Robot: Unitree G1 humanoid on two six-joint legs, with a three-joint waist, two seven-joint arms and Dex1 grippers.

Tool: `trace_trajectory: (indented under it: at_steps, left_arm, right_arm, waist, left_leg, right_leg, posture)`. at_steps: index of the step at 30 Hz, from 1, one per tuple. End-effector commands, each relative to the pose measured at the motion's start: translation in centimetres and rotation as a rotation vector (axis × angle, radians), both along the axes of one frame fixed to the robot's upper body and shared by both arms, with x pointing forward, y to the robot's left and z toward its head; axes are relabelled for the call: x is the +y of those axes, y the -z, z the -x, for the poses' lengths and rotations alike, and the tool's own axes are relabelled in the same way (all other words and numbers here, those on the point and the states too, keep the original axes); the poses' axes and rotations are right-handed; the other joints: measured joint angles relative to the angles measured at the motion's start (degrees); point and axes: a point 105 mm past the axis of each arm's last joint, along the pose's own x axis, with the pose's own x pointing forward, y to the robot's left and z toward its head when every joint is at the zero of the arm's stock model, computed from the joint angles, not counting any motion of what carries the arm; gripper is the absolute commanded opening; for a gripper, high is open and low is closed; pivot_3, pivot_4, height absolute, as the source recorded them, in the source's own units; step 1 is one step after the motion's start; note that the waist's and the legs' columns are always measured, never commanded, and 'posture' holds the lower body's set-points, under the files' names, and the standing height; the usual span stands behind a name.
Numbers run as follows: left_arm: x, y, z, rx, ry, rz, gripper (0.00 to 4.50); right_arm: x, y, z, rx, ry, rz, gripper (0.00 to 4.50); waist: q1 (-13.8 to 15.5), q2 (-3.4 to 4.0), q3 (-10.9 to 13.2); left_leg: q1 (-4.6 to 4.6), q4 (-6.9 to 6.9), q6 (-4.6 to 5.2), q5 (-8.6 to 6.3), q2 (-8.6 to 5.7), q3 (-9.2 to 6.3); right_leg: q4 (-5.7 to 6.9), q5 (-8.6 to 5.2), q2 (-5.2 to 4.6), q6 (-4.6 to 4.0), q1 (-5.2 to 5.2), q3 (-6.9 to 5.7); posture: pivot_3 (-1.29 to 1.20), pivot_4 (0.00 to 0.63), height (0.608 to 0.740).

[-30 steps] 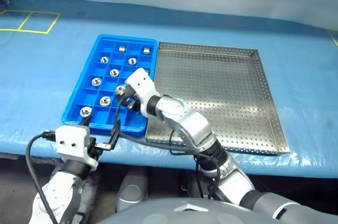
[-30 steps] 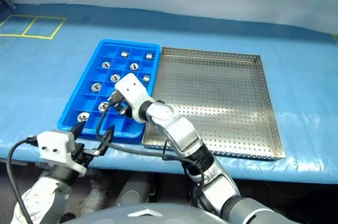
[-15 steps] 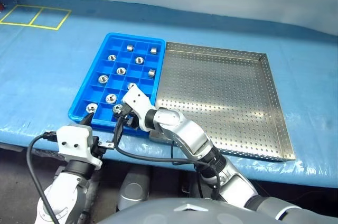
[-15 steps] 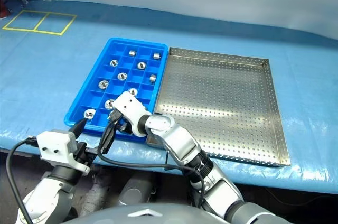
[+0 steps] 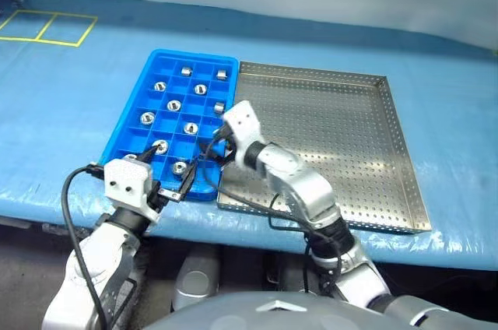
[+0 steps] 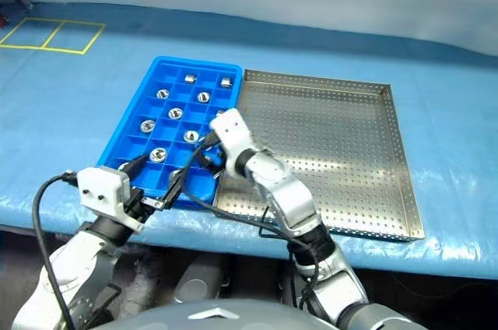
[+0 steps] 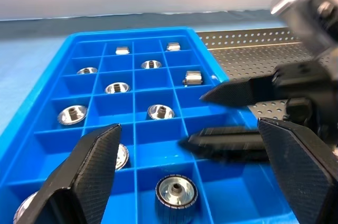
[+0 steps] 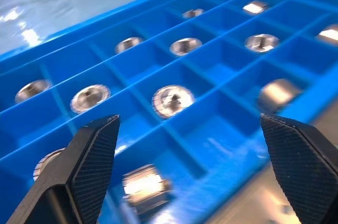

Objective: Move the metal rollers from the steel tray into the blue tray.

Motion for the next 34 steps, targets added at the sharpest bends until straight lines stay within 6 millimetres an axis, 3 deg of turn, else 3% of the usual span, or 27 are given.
trace_trajectory:
  at_steps: [1, 5, 10, 15, 22, 34]
  left_arm:
    - [-0.3, -0.4, -1.7, -0.026, 0.029, -0.008, 4.50]
    - [-0.1, -0.7, -4.1, -0.052, 0.027, -0.031, 4.50]
    - [0.2, -0.6, -5.9, -0.062, 0.036, -0.062, 4.50]
    - [0.6, -0.4, -6.4, -0.062, 0.041, -0.081, 4.50]
    - [0.9, 0.3, -6.2, -0.040, 0.022, -0.082, 4.50]
    - [1.0, 1.0, -5.8, -0.018, -0.003, -0.064, 4.50]
  right_arm:
    - [-3.4, -2.0, -0.2, -0.161, 0.118, 0.008, 4.48]
    - [-7.5, -0.8, 0.4, -0.173, 0.242, 0.066, 4.48]
    - [-10.4, 0.5, 2.5, -0.160, 0.309, 0.111, 4.48]
    - [-11.9, 1.1, 3.8, -0.157, 0.361, 0.142, 4.48]
    - [-12.2, 2.2, 4.3, -0.119, 0.383, 0.160, 4.48]
    - [-11.0, 2.0, 4.1, -0.093, 0.334, 0.115, 4.48]
  waist:
    - [-1.14, 0.03, 0.00]
    - [-3.94, 0.01, -0.01]
    - [-7.02, 0.00, -0.01]
    - [-8.70, 0.00, -0.02]
    - [-8.94, -0.04, -0.04]
    - [-8.76, -0.06, -0.05]
  left_leg:
    - [-0.01, 0.00, -0.02, 0.01, -0.07, -0.06]
    - [0.03, -0.02, -0.02, 0.01, -0.09, -0.02]
    - [0.12, -0.02, -0.02, 0.01, -0.06, 0.13]
    - [0.22, -0.01, -0.01, 0.01, 0.04, 0.35]
    - [0.25, 0.07, 0.02, 0.02, 0.04, 0.51]
    - [0.22, 0.07, 0.04, 0.02, 0.03, 0.51]
  right_leg:
    - [0.06, -0.02, -0.01, -0.03, 0.01, 0.01]
    - [0.08, -0.03, 0.03, -0.04, 0.03, 0.07]
    - [0.14, -0.01, 0.10, -0.01, 0.01, 0.27]
    - [0.19, 0.03, 0.16, 0.06, 0.00, 0.56]
    - [0.19, 0.13, 0.12, 0.22, -0.01, 0.76]
    - [0.19, 0.14, 0.12, 0.23, -0.05, 0.78]
  posture:
    - [0.09, 0.150, 0.740]
    - [0.02, 0.150, 0.740]
    - [-0.06, 0.150, 0.740]
    - [-0.09, 0.150, 0.740]
    - [-0.09, 0.150, 0.740]
    - [-0.07, 0.150, 0.740]
